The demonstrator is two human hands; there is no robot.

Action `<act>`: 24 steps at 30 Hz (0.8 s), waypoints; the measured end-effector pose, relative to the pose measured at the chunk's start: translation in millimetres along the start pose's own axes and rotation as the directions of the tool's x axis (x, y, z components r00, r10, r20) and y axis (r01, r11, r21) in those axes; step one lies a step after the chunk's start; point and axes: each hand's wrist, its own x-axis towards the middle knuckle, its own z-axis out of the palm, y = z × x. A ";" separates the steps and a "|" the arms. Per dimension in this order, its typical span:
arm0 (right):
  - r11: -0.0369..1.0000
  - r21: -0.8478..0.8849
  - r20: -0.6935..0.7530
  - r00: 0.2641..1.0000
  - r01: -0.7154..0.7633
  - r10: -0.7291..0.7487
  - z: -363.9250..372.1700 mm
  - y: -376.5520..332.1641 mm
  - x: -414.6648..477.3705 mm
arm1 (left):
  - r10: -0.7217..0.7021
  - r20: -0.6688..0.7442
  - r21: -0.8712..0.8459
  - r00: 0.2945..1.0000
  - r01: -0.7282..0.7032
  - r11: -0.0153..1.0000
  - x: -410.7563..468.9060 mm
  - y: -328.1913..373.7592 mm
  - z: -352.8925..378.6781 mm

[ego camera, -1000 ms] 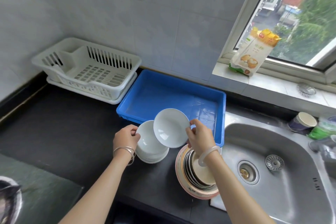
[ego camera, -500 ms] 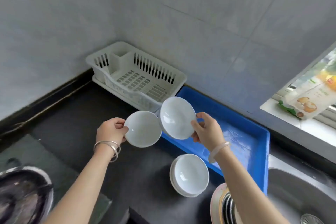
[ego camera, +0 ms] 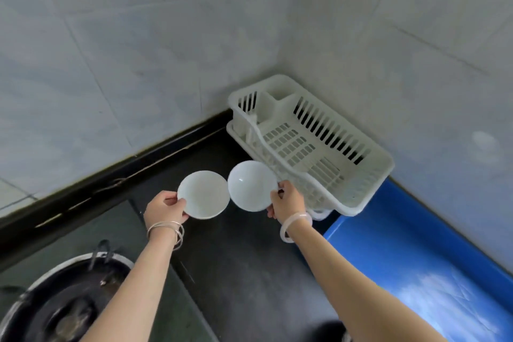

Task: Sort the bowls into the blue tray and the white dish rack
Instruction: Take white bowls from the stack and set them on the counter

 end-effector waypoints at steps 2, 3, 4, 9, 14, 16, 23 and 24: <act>0.998 0.012 0.012 0.998 -0.054 0.054 21.6 -5.5 17.2 | -0.032 -0.056 -0.034 0.998 0.030 0.999 16.0 -1.7 -1.2; 0.996 0.023 0.015 0.996 -0.084 0.084 31.3 -8.2 24.8 | -0.044 -0.075 -0.052 0.996 0.040 0.998 22.5 -2.3 -1.4; 0.994 0.032 0.016 0.994 -0.109 0.108 40.0 -10.8 31.8 | -0.057 -0.086 -0.074 0.995 0.051 0.996 28.8 -3.0 -1.6; 0.988 0.038 0.000 0.989 -0.148 0.148 70.9 -21.7 61.0 | -0.125 -0.125 -0.185 0.984 0.101 0.978 52.5 -7.3 -2.3; 0.984 0.029 -0.003 0.985 -0.174 0.174 86.6 -29.1 74.6 | -0.156 -0.164 -0.264 0.974 0.109 0.958 61.9 -10.5 -0.9; 0.981 0.044 -0.001 0.981 -0.191 0.191 91.9 -30.1 77.7 | -0.155 -0.170 -0.266 0.973 0.106 0.958 60.9 -11.5 1.1; 0.929 0.239 0.066 0.960 -0.281 0.273 96.7 -31.2 79.2 | -0.238 0.000 -0.406 0.971 0.218 0.888 58.3 -20.2 3.2; 0.907 0.281 0.108 0.949 -0.313 0.295 95.7 -30.1 78.6 | -0.269 0.043 -0.441 0.962 0.260 0.859 57.2 -21.4 3.3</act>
